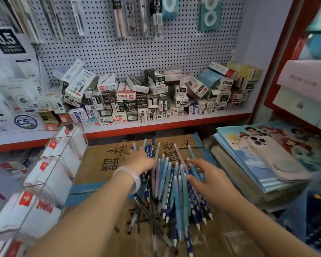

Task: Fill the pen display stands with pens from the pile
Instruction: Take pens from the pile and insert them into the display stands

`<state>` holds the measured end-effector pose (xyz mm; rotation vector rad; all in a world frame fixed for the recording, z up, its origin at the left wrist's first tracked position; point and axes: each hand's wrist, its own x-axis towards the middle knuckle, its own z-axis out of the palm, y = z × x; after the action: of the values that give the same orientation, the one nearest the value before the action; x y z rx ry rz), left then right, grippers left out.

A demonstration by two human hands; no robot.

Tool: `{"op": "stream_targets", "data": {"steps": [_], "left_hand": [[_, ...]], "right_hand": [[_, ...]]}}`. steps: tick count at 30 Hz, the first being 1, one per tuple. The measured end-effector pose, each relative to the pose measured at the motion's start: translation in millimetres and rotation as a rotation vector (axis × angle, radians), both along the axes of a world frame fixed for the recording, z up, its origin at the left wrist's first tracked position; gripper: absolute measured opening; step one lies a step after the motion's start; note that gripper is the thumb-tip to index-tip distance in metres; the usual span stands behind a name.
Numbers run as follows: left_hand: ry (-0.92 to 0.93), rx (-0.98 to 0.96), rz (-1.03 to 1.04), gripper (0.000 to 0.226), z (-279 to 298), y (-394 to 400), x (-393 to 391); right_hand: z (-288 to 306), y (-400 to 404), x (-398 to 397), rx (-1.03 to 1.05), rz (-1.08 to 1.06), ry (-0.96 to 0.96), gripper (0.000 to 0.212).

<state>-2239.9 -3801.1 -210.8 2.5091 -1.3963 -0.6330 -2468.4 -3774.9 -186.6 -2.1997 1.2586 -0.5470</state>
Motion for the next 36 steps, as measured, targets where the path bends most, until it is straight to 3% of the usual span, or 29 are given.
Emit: {"op": "stream_targets", "data": {"steps": [7,12,17,20,24,28,36], "left_hand": [[-0.033,0.147,-0.013,0.098,-1.9,-33.3,5.9],[-0.14,0.216,-0.001,0.099,-6.1,-30.8,12.1],[-0.106,0.102,0.134,0.064,-13.9,-19.6,16.4],[-0.055,0.052,0.166,0.049,-15.1,-13.7,20.5],[-0.057,0.014,0.149,0.012,-10.1,-6.3,25.1],[0.042,-0.049,0.174,0.018,-7.1,-1.2,34.3],[0.407,-0.323,0.306,0.021,3.4,11.9,58.4]], "right_hand": [[-8.6,-13.0,-10.1,-0.003,-0.019,-0.031,0.046],[-17.6,-11.8,-19.3,0.025,-0.074,-0.069,0.045],[-23.0,-10.7,-30.5,0.046,-0.108,-0.084,0.044],[-23.6,-8.5,-33.5,0.056,-0.118,-0.088,0.044],[-22.0,-5.5,-34.3,0.071,-0.118,-0.084,0.043],[-20.2,-2.2,-38.9,0.079,-0.129,-0.076,0.04],[-16.4,5.7,-39.4,0.073,-0.124,-0.047,0.04]]}}
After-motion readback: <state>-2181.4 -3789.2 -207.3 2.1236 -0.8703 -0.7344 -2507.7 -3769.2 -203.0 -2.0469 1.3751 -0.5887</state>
